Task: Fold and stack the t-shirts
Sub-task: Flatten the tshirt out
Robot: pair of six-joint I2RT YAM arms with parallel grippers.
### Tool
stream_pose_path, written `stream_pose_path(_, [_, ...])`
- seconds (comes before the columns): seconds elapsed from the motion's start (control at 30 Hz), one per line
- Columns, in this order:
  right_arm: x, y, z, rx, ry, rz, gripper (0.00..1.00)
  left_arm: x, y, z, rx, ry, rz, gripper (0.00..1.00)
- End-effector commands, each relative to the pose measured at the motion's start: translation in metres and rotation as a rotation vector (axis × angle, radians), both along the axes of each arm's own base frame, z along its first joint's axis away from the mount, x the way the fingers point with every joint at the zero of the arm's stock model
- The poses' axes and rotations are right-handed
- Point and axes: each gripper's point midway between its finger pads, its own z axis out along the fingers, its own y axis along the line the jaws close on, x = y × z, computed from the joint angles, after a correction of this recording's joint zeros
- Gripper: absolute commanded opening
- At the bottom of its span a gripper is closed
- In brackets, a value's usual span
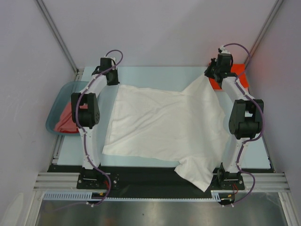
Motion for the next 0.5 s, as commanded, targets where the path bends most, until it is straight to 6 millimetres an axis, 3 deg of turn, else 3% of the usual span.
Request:
stream_pose_path(0.0, [0.013,-0.002,0.023,-0.005,-0.067,-0.004,0.0,0.01,-0.002,0.005,0.001,-0.031,-0.016,0.05])
stream_pose_path(0.03, [0.013,-0.003,0.021,-0.007,-0.063,-0.004,0.0,0.01,-0.002,0.001,0.002,-0.023,-0.015,0.01])
stream_pose_path(0.07, [0.014,-0.003,0.022,-0.007,-0.064,-0.005,0.0,0.01,-0.002,0.0,0.004,-0.022,-0.016,0.04])
stream_pose_path(0.13, [0.013,-0.004,0.022,-0.01,-0.064,-0.005,0.0,0.006,-0.002,-0.009,0.001,0.008,-0.019,0.19])
stream_pose_path(0.17, [0.013,-0.003,0.021,-0.01,-0.061,-0.003,0.0,0.005,-0.003,-0.013,-0.001,0.019,-0.014,0.21])
stream_pose_path(0.3, [0.014,-0.004,0.02,-0.007,-0.063,-0.006,0.0,0.001,-0.003,-0.028,0.007,0.057,-0.016,0.18])
stream_pose_path(0.47, [0.014,-0.003,0.02,-0.004,-0.062,-0.003,0.0,0.004,-0.003,-0.031,0.009,0.065,-0.023,0.2])
